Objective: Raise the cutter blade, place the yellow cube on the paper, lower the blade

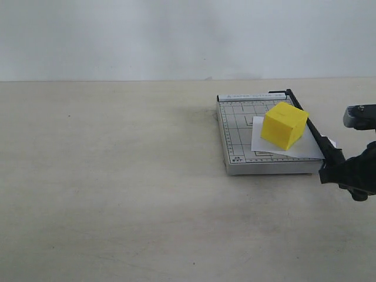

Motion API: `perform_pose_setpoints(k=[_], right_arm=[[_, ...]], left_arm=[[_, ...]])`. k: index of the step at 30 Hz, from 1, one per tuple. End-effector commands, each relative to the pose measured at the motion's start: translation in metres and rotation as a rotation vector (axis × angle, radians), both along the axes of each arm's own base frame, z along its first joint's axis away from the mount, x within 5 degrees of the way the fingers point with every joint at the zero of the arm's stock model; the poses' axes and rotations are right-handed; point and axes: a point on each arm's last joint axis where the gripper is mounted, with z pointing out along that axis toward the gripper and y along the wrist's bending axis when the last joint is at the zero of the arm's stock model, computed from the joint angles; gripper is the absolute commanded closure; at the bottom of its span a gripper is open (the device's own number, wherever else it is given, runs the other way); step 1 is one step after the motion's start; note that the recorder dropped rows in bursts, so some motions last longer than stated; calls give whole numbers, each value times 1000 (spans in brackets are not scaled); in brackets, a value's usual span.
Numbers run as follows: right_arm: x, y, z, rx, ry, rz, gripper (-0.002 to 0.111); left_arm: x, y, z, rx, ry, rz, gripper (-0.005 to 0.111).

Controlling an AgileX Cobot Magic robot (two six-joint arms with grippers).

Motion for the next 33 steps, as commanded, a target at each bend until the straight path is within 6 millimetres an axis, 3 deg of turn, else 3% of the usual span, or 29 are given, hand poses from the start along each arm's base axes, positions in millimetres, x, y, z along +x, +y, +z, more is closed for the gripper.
perform_pose_setpoints(k=[1,6,24,26,31,33], right_arm=[[-1,-5,-4,-34,-1,19,106],[1,-6,-12,-38,15,16,106],[3,-6,-12,-38,-6,5,104],[3,-6,-12,-26,-7,-15,93],[3,-6,-12,-23,-5,-19,48],[3,-6,-11,-23,-5,-18,42]], left_arm=[[0,0,-1,-2,4,4,102],[0,0,-1,-2,4,4,102],[0,0,-1,-2,4,4,102],[0,0,-1,-2,4,4,102],[0,0,-1,-2,4,4,102],[0,0,-1,-2,4,4,102]])
